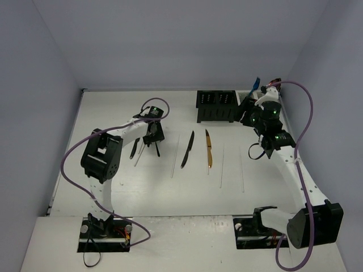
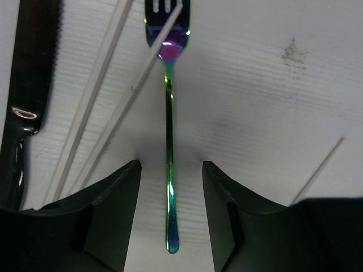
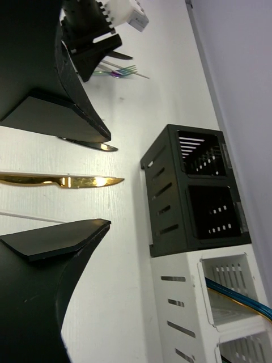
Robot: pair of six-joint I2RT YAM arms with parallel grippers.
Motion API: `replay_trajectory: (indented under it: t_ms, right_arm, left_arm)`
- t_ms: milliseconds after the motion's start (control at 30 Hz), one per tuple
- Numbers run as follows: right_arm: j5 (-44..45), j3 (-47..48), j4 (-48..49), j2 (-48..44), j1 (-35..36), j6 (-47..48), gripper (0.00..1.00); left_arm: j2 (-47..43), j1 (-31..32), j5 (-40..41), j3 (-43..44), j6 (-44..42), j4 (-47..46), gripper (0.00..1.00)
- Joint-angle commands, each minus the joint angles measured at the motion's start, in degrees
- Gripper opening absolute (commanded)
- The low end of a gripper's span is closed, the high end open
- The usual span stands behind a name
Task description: Sort the eating utensils into containers
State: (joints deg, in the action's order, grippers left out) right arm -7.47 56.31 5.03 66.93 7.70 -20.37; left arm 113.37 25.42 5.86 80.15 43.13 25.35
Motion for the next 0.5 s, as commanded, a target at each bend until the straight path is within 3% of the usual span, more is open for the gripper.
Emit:
replay_trajectory:
  t_ms: [0, 233, 367, 467]
  right_arm:
    - [-3.15, -0.05, 3.76, -2.95, 0.03, -1.55, 0.54]
    - [-3.64, -1.0, 3.8, -3.45, 0.03, -1.65, 0.54]
    - [-3.28, -1.79, 3.76, -4.71, 0.03, -1.86, 0.54]
    - [-2.73, -2.27, 3.76, -6.0, 0.03, -1.84, 0.54]
  left_arm:
    - [-0.21, -1.64, 2.17, 3.89, 0.35, 1.76, 0.43]
    - [5.86, -1.69, 2.92, 9.54, -1.36, 4.74, 0.38]
    - [8.72, -1.45, 1.61, 12.15, -2.18, 5.92, 0.22]
    - [10.05, -0.56, 0.29, 13.84, -2.74, 5.72, 0.04]
